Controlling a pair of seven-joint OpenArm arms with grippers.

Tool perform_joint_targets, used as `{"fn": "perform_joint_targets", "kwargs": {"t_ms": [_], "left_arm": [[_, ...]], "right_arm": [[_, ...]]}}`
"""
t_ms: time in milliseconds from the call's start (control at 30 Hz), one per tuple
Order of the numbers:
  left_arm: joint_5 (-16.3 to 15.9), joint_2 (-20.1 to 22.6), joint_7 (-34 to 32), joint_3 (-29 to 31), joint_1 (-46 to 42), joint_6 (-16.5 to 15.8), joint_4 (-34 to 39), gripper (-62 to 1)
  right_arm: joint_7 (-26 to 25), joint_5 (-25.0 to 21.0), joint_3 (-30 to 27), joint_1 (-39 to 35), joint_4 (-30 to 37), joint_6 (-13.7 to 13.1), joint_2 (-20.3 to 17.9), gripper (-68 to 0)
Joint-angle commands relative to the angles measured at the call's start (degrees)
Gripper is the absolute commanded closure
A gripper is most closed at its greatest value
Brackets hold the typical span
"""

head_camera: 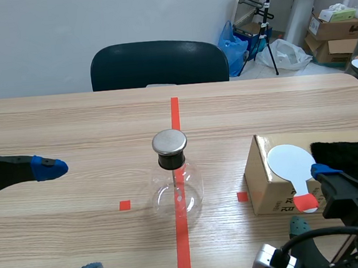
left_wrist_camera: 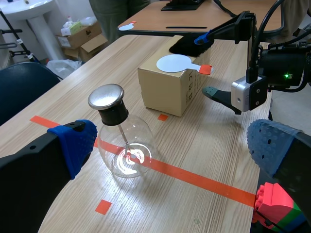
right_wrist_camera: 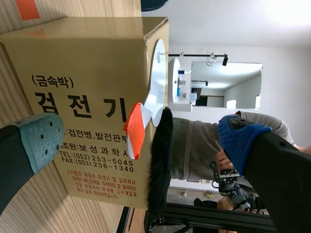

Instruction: Do the electroscope experiment

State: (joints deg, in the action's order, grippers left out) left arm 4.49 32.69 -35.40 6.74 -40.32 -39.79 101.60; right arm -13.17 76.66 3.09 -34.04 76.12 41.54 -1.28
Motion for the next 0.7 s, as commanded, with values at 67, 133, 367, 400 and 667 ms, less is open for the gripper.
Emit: {"fn": "perform_joint_targets", "kwargs": {"t_ms": [67,133,367,400,667], "left_arm": [[-0.8,-0.2,-0.6,-0.2,0.0,-0.1,0.1,-62.3],[-0.8,-0.2,-0.6,-0.2,0.0,-0.1,0.1,-62.3],[-0.8,-0.2,-0.6,-0.2,0.0,-0.1,0.1,-62.3],[-0.8,-0.2,-0.6,-0.2,0.0,-0.1,0.1,-62.3],[-0.8,-0.3,-0.6,-0.2,0.0,-0.1,0.1,-62.3]], "right_arm": [[0.4,-0.2,-0.5,-0.2,1.0,3.3,-0.2,-67.9],[0.4,-0.2,-0.4,-0.2,1.0,3.3,-0.1,-67.9],[0.4,-0.2,-0.4,-0.2,1.0,3.3,-0.1,-67.9],[0.3,-0.2,-0.4,-0.3,1.0,3.3,-0.1,-67.9],[0.3,-3.2,-0.5,-5.7,4.0,3.3,-0.2,-67.9]]}}
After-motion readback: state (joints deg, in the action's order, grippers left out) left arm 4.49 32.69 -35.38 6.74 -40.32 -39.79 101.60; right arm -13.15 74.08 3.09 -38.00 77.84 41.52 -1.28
